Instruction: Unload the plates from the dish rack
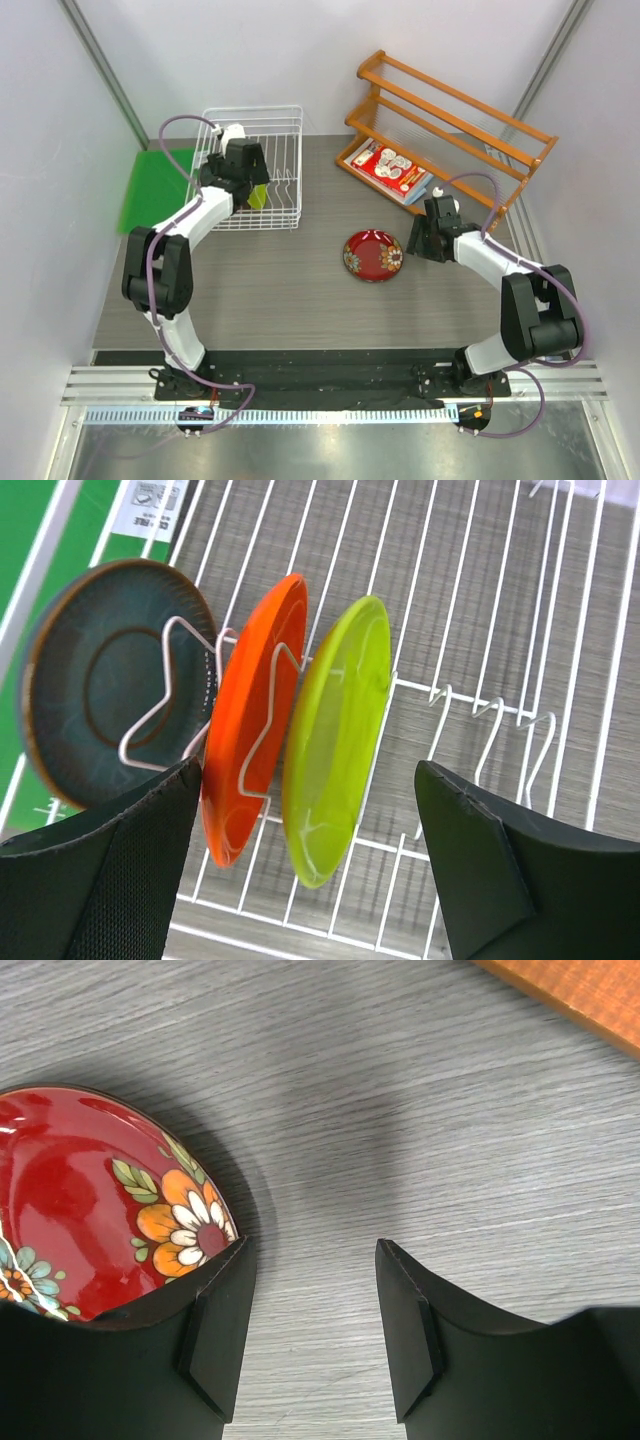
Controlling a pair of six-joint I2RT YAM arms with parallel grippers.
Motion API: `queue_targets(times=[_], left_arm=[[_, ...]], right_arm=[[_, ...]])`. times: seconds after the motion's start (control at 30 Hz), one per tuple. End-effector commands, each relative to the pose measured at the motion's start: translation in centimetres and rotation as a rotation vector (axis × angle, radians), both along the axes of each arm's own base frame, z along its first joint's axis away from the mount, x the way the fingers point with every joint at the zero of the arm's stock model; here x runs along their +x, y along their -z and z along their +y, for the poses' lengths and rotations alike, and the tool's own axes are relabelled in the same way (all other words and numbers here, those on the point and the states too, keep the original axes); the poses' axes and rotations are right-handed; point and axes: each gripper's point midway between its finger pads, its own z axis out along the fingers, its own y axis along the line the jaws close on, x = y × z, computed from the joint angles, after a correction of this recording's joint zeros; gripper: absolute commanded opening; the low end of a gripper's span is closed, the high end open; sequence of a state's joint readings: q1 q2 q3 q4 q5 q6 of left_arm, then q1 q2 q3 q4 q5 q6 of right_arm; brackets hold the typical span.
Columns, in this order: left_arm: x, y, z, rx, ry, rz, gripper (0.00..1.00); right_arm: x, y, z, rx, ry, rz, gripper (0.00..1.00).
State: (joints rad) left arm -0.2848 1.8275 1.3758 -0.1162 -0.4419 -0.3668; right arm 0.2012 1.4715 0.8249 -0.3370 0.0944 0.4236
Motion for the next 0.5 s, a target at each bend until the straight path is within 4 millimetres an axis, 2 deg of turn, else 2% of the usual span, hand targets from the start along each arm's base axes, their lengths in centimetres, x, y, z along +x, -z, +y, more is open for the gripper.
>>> queue_targets(times=[0.0,0.03,0.17,0.27,0.33,0.47], left_arm=[[-0.5,-5.9,0.6,-0.037,-0.026,-0.146,0.87],[-0.8,-6.8,0.5,-0.055,-0.021,-0.167,0.87],[-1.5,-7.7,-0.4,-0.093,0.011,-0.190,0.86],[-1.2,-7.0,-0.8,-0.094,0.028,-0.177,0.84],[-0.9,-6.6,-0.9,-0.091,0.028,-0.169,0.78],[0.2,-5.2,-1.2,-0.083,0.029,-0.141,0.80]], right_arm=[[1.4,-1.2,0.5,0.003,-0.015,-0.043,0.56],[1.3,-1.1,0.5,0.005,-0.015,-0.041,0.56],[1.3,-0.9,0.7,0.014,-0.020,-0.036,0.57],[1.2,-0.8,0.8,0.021,-0.023,-0.033,0.57],[1.2,-1.0,0.9,0.025,-0.023,-0.037,0.57],[1.3,-1.7,0.7,0.023,-0.019,-0.061,0.57]])
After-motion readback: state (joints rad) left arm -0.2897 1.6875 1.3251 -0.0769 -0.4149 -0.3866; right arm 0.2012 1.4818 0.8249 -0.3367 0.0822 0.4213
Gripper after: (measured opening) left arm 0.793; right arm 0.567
